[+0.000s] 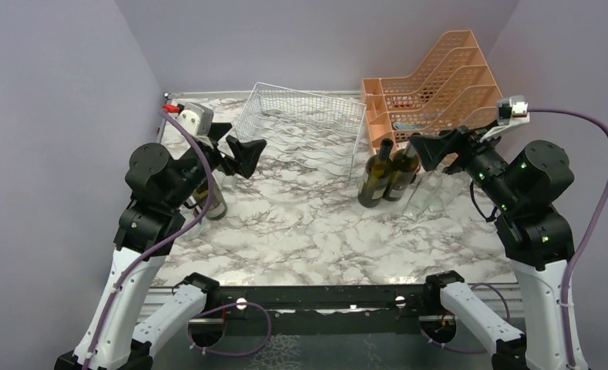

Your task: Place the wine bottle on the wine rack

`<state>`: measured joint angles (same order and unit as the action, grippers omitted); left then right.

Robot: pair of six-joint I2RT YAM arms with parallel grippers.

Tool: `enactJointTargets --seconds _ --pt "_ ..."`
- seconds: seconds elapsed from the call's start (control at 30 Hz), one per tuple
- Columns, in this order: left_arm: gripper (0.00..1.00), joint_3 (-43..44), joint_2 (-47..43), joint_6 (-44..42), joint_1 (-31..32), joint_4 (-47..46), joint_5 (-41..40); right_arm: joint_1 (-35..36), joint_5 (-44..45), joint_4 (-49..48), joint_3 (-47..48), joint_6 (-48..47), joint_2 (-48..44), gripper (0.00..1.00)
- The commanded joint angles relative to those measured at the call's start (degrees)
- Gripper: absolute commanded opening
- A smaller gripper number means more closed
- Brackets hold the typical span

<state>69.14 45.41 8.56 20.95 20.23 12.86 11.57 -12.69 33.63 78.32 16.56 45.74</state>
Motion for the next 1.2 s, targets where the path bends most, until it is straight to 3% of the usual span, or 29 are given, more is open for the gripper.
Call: enactJointTargets --seconds 0.0,0.27,0.47,0.6,0.8,1.17 --pt "0.99 -1.6 0.4 0.9 -0.6 -6.6 7.0 -0.5 -6.9 -1.0 -2.0 -0.7 -0.1 0.86" --pt "0.99 -3.8 0.3 1.4 -0.7 -9.1 11.0 -0.6 -19.5 -7.1 -6.4 -4.6 1.3 0.86" --pt "0.99 -4.7 0.0 2.6 -0.7 -10.0 10.5 -0.7 -23.0 -10.4 -7.8 -4.9 4.6 0.80" --pt "0.99 -4.4 1.0 3.3 -0.7 -10.3 10.8 -0.7 -17.3 -12.5 -9.0 -3.3 7.2 0.73" --pt "0.99 -5.3 2.8 4.6 -0.7 -12.3 11.5 -0.7 -6.7 -12.0 -9.5 -3.6 9.8 0.72" --pt "0.99 -5.9 5.4 5.6 -0.7 -14.0 13.4 3.4 -4.9 -11.3 -11.3 -6.0 15.7 0.66"
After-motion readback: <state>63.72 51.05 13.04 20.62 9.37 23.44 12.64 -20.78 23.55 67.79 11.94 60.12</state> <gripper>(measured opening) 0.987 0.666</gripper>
